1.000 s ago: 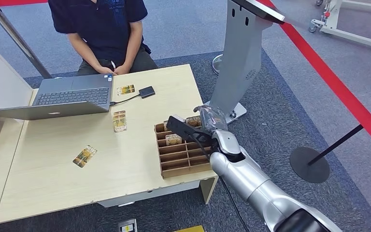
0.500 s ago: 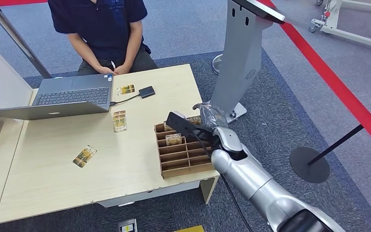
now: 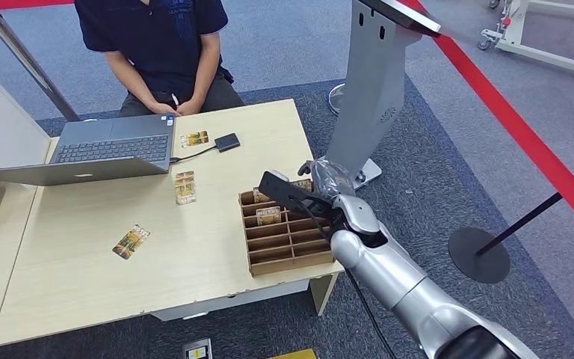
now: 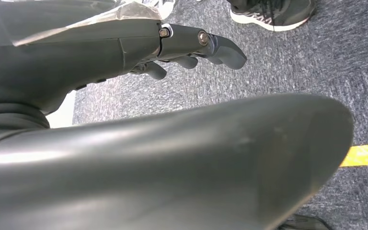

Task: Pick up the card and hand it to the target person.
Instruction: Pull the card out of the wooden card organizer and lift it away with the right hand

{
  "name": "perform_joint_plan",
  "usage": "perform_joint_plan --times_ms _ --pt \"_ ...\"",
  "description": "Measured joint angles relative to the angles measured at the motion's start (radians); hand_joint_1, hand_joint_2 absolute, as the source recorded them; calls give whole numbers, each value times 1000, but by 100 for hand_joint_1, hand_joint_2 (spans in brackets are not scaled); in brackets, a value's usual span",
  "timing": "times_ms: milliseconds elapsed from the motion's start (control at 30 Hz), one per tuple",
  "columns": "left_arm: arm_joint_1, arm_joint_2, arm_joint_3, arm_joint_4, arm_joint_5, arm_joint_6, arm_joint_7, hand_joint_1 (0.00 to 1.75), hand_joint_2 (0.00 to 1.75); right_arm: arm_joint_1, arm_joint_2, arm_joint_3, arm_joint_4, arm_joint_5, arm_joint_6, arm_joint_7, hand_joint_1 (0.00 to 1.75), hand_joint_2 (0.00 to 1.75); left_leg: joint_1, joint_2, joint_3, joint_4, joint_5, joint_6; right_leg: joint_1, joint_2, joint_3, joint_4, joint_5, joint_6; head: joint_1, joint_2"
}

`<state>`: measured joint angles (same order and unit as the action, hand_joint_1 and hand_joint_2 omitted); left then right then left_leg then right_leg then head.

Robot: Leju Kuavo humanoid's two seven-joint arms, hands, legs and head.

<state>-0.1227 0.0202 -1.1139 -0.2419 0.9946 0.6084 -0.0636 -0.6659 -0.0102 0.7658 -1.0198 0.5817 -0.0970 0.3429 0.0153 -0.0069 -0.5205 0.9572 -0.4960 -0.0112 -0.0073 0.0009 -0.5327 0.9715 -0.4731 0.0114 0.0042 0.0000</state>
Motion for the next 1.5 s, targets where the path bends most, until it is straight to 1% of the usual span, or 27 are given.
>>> perform_joint_plan --times_ms 300,400,567,700,900,1200,1367,1500 --pt "0 0 0 0 -1 0 1 0 0 2 9 14 27 16 3 -7 90 175 0 0 0 0 0 0 0 0 0 0 0 0 0 0" --pt "0 0 0 0 -2 0 1 0 0 1 15 18 35 17 3 -12 103 175 0 0 0 0 0 0 0 0 0 0 0 0 0 0" --pt "0 0 0 0 -3 0 1 0 0 -3 20 21 45 17 -2 -15 128 175 0 0 0 0 0 0 0 0 0 0 0 0 0 0" --pt "0 0 0 0 -3 0 1 0 0 -3 20 23 50 13 -12 -18 138 175 0 0 0 0 0 0 0 0 0 0 0 0 0 0" --pt "0 0 0 0 -1 7 2 0 0 -3 21 27 51 11 -18 -20 141 175 0 0 0 0 0 0 0 0 0 0 0 0 0 0" --pt "0 0 0 0 5 12 10 0 0 1 24 41 43 11 -28 -23 137 175 0 0 0 0 0 0 0 0 0 0 0 0 0 0" --pt "0 0 0 0 10 12 15 0 0 15 17 41 -9 23 -31 -7 134 175 0 0 0 0 0 0 0 0 0 0 0 0 0 0" --pt "0 0 0 0 11 12 14 0 0 20 4 40 -86 42 -31 13 132 175 0 0 0 0 0 0 0 0 -1 0 0 0 0 0"
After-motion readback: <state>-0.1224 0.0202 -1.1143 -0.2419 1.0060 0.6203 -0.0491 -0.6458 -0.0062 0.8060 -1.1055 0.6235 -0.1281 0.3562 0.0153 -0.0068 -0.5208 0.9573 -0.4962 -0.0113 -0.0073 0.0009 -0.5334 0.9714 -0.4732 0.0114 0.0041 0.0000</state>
